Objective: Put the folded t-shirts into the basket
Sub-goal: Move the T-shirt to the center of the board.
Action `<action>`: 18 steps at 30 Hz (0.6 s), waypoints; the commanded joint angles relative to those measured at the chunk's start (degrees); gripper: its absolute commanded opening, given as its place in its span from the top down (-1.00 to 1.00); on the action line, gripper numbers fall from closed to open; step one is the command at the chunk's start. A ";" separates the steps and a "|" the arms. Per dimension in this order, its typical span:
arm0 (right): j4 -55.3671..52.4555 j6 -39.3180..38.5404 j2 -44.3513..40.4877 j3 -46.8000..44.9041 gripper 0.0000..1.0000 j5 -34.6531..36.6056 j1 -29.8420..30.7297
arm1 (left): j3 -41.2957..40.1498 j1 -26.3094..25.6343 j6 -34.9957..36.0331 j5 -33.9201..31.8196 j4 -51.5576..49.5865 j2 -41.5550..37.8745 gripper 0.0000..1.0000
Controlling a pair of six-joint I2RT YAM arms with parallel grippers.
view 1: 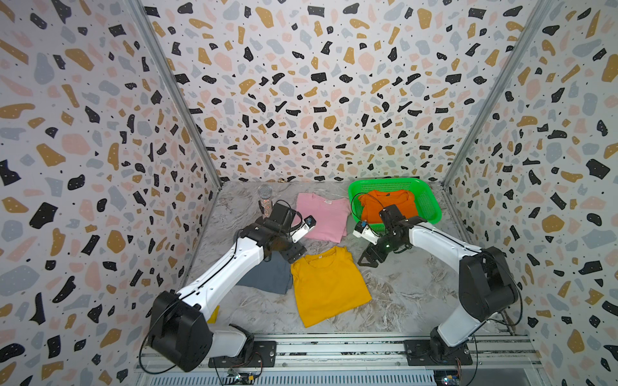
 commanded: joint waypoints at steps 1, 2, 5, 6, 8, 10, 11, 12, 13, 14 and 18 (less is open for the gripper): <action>5.75 3.86 1.95 1.97 -0.60 4.79 2.67 | -4.31 1.33 0.56 1.26 -0.17 -2.35 -0.69; 6.87 4.47 2.82 2.03 -0.60 5.63 3.58 | -5.43 1.73 0.34 1.21 0.04 -3.06 -0.69; 8.66 4.50 5.42 2.58 -0.59 9.49 6.11 | -8.28 2.50 0.18 0.12 1.14 -5.24 -0.69; 8.72 4.26 6.37 3.14 -0.59 10.66 6.84 | -9.00 2.74 0.17 0.08 1.52 -5.77 -0.70; 8.68 4.32 8.30 4.47 -0.58 11.45 7.83 | -9.71 2.86 0.24 0.84 1.77 -6.35 -0.70; 8.45 4.81 10.09 5.90 -0.57 11.32 8.35 | -9.83 2.87 0.33 1.15 1.51 -6.50 -0.70; 8.13 4.80 10.98 6.69 -0.56 11.26 8.69 | -9.83 2.87 0.20 1.10 1.54 -6.46 -0.70; 7.80 4.75 11.87 7.45 -0.54 11.35 9.12 | -9.81 2.85 0.20 1.06 1.56 -6.49 -0.70; 7.55 4.71 12.67 8.09 -0.52 11.42 9.60 | -9.83 2.86 0.17 1.00 1.56 -6.57 -0.70; 7.36 4.63 13.54 8.62 -0.50 11.42 10.00 | -9.78 2.91 0.21 1.02 1.54 -6.56 -0.70; 6.97 5.12 16.39 10.13 -0.31 12.57 11.26 | -10.12 2.92 0.38 1.45 1.35 -7.25 -0.70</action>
